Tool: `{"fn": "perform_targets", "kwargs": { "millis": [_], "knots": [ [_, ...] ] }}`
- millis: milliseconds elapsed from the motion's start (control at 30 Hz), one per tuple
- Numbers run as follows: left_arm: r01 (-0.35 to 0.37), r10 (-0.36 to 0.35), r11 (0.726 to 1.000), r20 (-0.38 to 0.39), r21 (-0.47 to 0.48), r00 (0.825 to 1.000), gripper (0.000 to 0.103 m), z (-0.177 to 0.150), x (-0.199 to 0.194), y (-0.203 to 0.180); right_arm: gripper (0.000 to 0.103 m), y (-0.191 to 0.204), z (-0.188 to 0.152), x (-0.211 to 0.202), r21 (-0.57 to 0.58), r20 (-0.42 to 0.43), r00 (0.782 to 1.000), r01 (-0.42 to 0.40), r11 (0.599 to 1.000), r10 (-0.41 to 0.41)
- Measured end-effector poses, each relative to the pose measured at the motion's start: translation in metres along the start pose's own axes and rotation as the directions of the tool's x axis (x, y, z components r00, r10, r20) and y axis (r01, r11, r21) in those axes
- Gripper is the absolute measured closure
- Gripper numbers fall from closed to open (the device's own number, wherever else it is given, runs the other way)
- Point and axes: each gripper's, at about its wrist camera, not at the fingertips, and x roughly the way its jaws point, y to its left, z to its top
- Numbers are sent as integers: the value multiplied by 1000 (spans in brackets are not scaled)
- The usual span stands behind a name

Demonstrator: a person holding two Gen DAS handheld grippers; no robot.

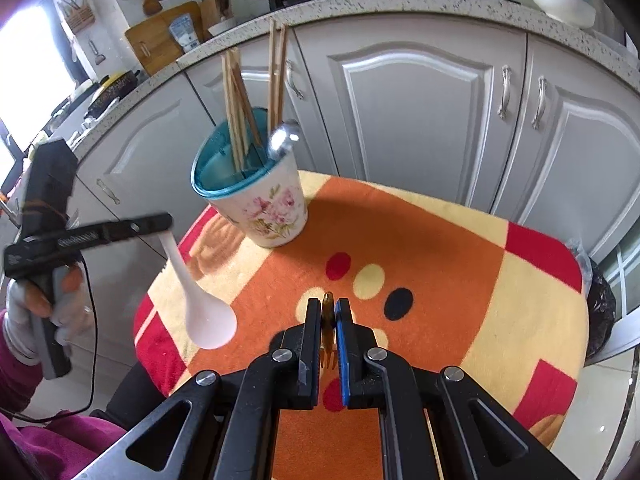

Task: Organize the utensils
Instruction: 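Lift the spoon and fork and carry them to the cup with both tools, then insert the spoon and fork into the cup and open both tools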

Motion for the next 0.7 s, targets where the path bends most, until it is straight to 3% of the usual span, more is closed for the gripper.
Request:
{"fn": "perform_targets", "kwargs": {
  "millis": [200,400,533,700],
  "knots": [
    [-6,0,999,129,45,992,98,35,-50,-13,97,13,19,-24,-25,65,997,-39,999,40],
    [-86,61,993,264,85,963,98,76,-74,-22,97,40,62,-48,-85,154,985,-66,994,79],
    [-178,139,978,305,105,942,98,98,-63,-20,97,62,95,-55,-133,197,975,-77,988,102],
    [-238,197,963,278,123,940,98,110,-29,-11,97,87,132,-39,-178,208,971,-77,981,114]
  ]
}}
